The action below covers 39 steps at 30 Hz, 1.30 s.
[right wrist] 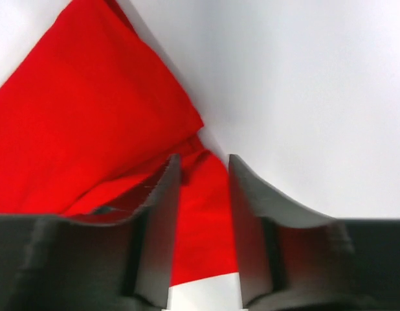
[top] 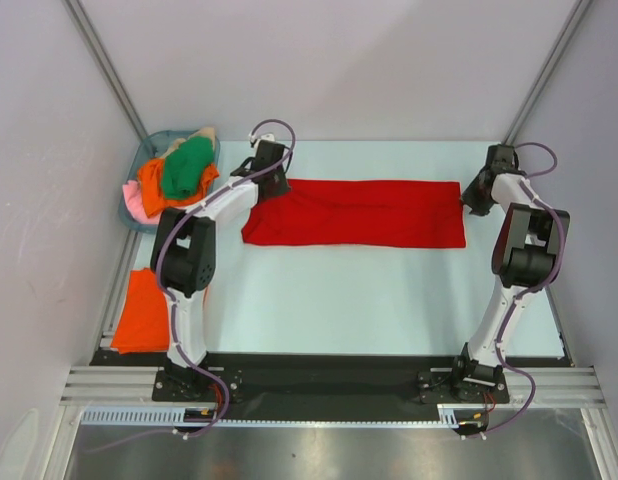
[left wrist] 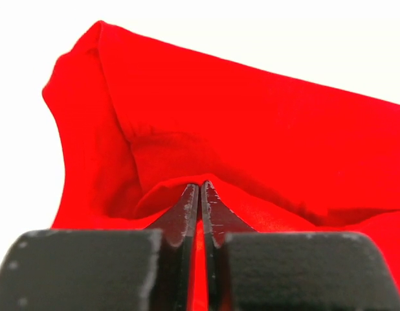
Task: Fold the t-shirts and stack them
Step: Fold the tshirt
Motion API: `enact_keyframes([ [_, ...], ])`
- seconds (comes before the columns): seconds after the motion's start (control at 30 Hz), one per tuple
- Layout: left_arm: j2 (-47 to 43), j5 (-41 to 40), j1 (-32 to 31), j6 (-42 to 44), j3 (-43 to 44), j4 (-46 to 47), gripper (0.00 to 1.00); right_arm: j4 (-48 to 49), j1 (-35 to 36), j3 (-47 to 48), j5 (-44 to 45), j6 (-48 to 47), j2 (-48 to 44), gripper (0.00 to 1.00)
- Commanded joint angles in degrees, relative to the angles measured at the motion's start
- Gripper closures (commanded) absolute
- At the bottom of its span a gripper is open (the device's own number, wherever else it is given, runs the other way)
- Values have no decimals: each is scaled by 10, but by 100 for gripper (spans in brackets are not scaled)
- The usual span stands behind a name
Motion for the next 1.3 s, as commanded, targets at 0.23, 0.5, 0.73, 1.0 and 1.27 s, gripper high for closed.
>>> enact_keyframes([
  [0.23,-29,-35,12,23,58,-66,50,5,10,-83,34,-60,-121,42],
  [0.5,-174,59,2,-18,-115,-6,48,44,21,-180,22,-77,-209,31],
  [0.73,-136,159,2,-64,-195,91,60,97,39,-179,-84,-55,-146,58],
  [1.0,-52,132,3,-75,-156,75,61,127,17,-183,-97,-49,-80,69],
  [1.27,-15,94,7,-46,-115,41,61,99,-12,-205,-35,-46,-52,66],
])
